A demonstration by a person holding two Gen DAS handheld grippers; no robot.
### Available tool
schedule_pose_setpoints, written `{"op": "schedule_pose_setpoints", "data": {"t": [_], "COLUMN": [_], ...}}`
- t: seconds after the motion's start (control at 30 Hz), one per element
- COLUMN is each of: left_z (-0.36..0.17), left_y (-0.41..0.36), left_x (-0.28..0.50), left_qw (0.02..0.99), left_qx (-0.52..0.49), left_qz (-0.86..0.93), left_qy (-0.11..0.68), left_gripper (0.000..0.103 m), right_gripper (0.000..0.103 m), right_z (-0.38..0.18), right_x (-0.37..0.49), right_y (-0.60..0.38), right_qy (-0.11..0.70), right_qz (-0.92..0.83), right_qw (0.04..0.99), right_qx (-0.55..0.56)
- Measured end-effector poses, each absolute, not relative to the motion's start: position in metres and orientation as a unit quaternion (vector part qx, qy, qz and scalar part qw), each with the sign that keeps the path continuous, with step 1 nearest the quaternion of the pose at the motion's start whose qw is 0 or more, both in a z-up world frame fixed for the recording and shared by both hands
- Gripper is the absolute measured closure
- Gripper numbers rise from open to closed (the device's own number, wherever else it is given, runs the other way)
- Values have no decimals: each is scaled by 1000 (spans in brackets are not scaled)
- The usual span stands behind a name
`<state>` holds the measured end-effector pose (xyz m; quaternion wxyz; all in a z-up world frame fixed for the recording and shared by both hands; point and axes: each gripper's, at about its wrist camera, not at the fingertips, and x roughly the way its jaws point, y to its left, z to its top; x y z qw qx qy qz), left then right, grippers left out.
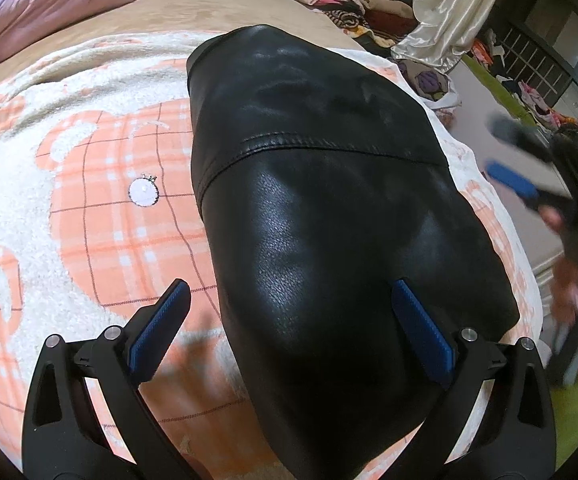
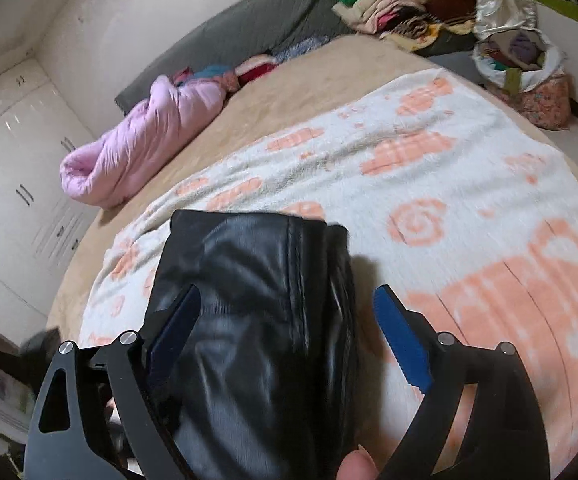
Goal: Fold large clothes
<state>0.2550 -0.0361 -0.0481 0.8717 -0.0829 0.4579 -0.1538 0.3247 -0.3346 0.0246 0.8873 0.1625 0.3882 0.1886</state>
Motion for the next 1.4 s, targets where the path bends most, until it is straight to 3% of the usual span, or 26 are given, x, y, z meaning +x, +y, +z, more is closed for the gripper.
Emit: {"op": "schedule_pose_setpoints", "data": {"t": [0.17,0.23,0.27,0.3,0.47,0.67,0.87,0.93,1.0,1.03,1.07,1.1,1.2,1.4], "left_z": [-49,-49,-49,-49,-41,-54,-59,-55,-52,-51,-51,-51,-51,-48], "left_y": [-39,-40,-40,-40,-42,-53,-52,-53,-52,-51,-51,-51,-51,-50], "left_x": [250,248,248,247,248,254,253,252,252,252,251,251,251,248], "left_qw": [871,871,870,871,874,865,862,864,867,867,867,866,867,868], "left_qx": [-78,-75,-74,-73,-78,-69,-82,-79,-75,-76,-78,-79,-78,-81], "left_qz": [-159,-161,-162,-159,-163,-170,-176,-173,-171,-171,-171,-171,-170,-169], "left_qy": [459,459,459,459,451,467,468,466,462,462,462,462,461,459], "left_gripper": [8,8,8,8,9,9,9,9,9,9,9,9,9,9], "right_gripper": [25,54,76,86,90,90,83,69,43,35,20,13,5,4], "right_z": [4,-4,-5,-3,18,-30,-40,-33,-28,-25,-21,-17,-4,8], "right_x": [377,387,386,384,380,401,397,391,384,380,374,368,348,312], "right_y": [-321,-316,-313,-311,-323,-345,-351,-352,-354,-355,-356,-357,-362,-364], "right_qy": [438,451,450,445,397,446,445,440,437,430,425,420,405,411], "right_qz": [167,181,179,180,231,217,218,214,227,234,239,245,265,280], "right_qw": [870,861,863,868,873,841,838,842,839,839,841,841,843,843], "right_qx": [151,153,144,132,166,217,229,226,232,235,235,235,237,204]}}
